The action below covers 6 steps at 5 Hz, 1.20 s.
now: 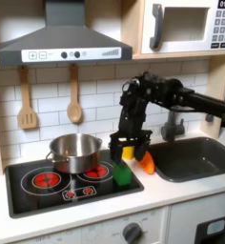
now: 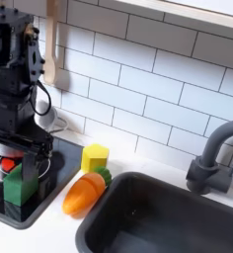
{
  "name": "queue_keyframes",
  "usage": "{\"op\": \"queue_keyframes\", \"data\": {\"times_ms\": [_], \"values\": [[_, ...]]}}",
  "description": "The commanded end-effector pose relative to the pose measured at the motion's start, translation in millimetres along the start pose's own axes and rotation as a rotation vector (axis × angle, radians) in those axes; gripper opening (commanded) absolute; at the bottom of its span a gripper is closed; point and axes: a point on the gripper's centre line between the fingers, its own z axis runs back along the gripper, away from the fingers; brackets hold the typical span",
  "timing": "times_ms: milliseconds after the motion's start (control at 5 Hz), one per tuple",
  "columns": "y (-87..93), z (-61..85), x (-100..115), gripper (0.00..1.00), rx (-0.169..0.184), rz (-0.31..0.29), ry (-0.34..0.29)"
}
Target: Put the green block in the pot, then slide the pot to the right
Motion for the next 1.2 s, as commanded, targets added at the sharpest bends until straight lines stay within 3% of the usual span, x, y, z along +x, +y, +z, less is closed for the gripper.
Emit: {"op": "queue_keyframes", "data": {"times_ms": [0,1000], "values": [[1.3,-15.5,10.3,1.0,0.008,0.011,0.031],[-3.6,-35.2,12.3,1.0,-0.02,-0.016,0.067]]}}
